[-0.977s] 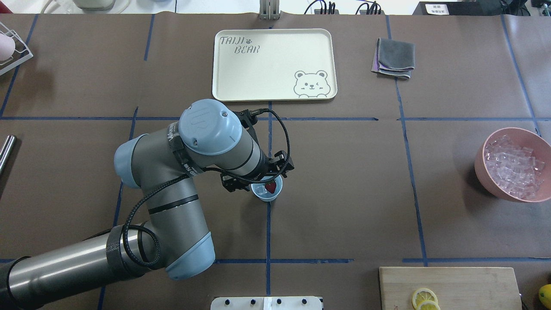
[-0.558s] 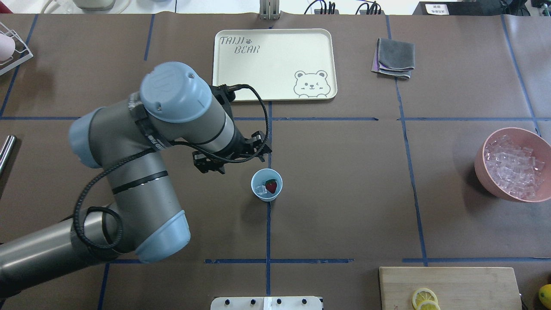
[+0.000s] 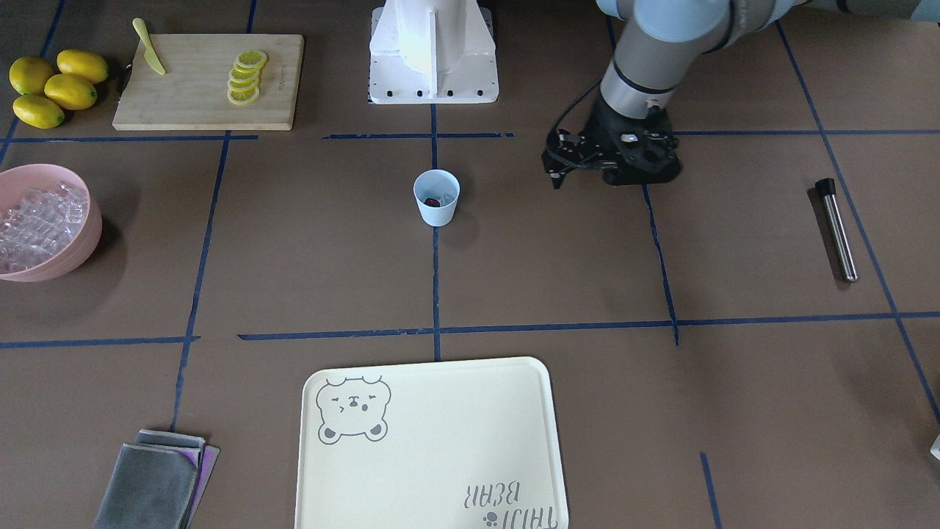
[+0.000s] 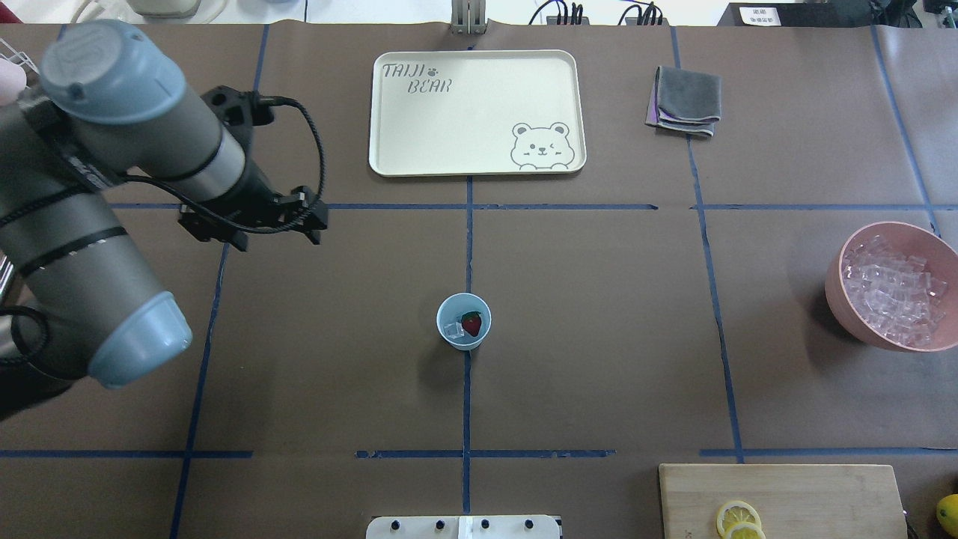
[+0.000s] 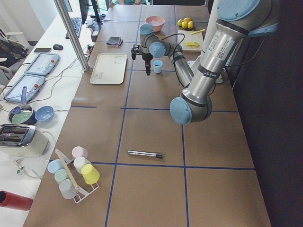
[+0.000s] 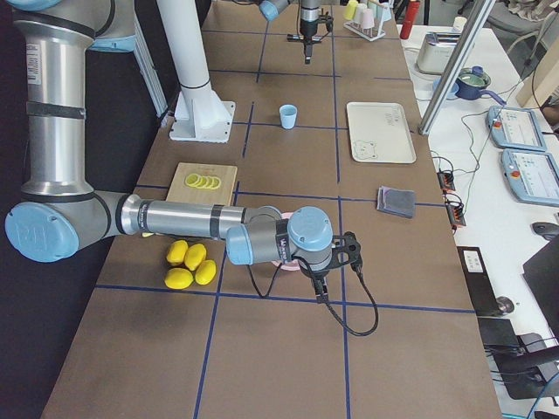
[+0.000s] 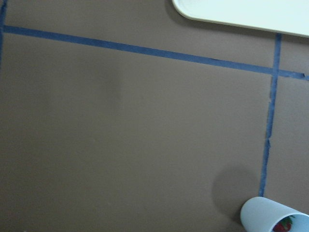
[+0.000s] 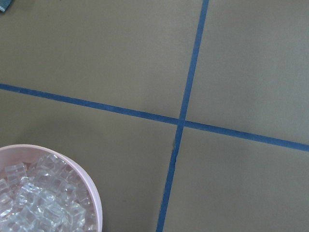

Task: Mash ice and strawberries in cup
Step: 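Move the left gripper back toward the metal rod near the table edge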

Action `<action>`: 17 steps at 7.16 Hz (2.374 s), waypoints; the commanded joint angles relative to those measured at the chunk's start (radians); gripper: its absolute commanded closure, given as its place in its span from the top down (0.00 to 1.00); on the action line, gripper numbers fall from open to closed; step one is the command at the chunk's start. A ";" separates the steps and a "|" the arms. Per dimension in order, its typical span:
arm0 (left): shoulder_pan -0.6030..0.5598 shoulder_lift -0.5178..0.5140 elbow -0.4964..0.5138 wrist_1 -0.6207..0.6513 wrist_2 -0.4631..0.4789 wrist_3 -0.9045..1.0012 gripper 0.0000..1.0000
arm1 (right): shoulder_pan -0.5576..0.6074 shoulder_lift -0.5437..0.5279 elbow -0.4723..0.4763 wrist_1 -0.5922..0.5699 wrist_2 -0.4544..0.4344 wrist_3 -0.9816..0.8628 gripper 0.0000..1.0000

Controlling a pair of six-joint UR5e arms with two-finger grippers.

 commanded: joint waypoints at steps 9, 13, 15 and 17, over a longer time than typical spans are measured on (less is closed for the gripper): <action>-0.336 0.470 0.492 -0.811 -0.138 0.484 1.00 | 0.000 0.000 -0.003 0.002 -0.003 -0.001 0.99; -0.332 0.468 0.567 -0.847 -0.087 0.484 1.00 | 0.000 0.002 -0.003 0.002 -0.007 -0.001 0.99; -0.330 0.466 0.588 -0.849 -0.087 0.483 1.00 | 0.000 0.002 -0.003 0.002 -0.007 -0.001 0.99; -0.327 0.459 0.608 -0.849 -0.087 0.481 1.00 | 0.000 0.002 -0.003 0.002 -0.007 -0.002 0.99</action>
